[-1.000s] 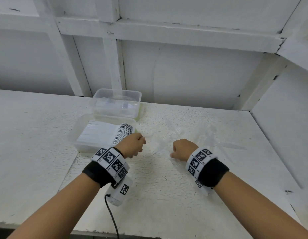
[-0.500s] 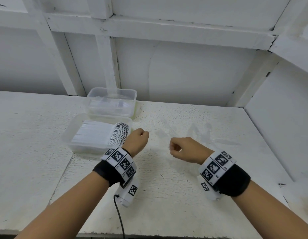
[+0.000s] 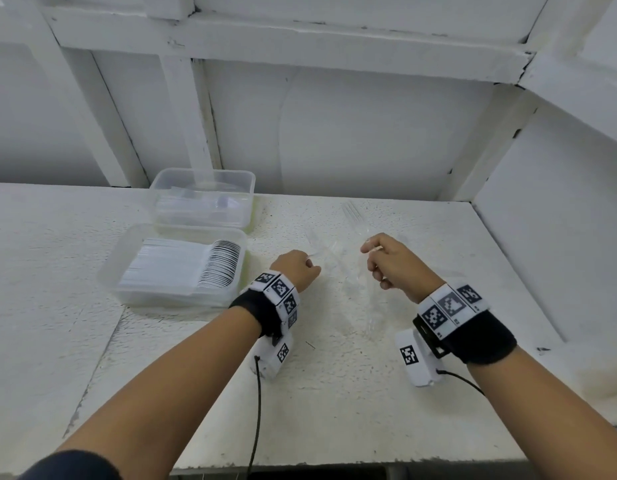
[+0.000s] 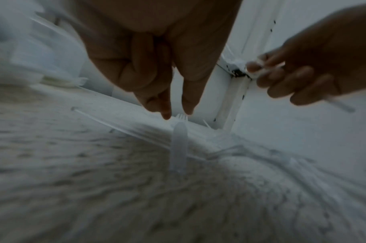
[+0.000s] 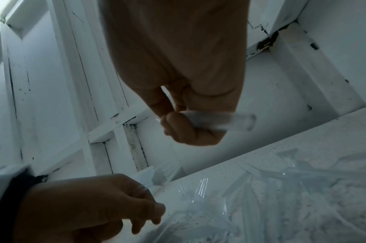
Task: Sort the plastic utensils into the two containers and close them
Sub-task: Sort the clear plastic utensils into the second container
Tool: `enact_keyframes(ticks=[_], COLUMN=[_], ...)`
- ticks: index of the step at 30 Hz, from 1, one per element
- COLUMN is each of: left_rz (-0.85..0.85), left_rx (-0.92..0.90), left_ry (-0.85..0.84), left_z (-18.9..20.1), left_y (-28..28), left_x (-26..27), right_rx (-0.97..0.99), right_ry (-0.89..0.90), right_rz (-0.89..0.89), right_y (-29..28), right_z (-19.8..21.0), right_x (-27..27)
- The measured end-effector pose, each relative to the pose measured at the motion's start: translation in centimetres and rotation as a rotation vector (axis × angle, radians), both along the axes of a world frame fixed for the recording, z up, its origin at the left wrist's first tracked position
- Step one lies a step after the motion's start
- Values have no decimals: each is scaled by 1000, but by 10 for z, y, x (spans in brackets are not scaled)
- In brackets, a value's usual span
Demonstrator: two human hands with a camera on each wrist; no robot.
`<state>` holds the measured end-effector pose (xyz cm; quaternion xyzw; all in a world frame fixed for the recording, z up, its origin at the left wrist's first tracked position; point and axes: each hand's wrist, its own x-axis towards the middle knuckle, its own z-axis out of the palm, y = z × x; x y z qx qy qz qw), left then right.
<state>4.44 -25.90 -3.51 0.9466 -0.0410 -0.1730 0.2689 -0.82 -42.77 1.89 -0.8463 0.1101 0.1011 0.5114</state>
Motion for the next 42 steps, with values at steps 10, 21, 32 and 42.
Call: enact_keyframes(ticks=[10,21,32,42], left_rz=[-126,-181,-140,-487], left_rx=[141,169,82,237], left_ry=[84,68,35,-13], left_z=[1,4,4,0], left_y=[-11,34,45,24], left_x=[1,-24,-40,-36], right_rx=[-323,-705,-520,255], right_ry=[-83,148,166,278], right_rz=[23,289,67,-193], right_y=[-4,54,39,-26], right_z=[-14,-31,-35,6], right_x=[27,83,82,47])
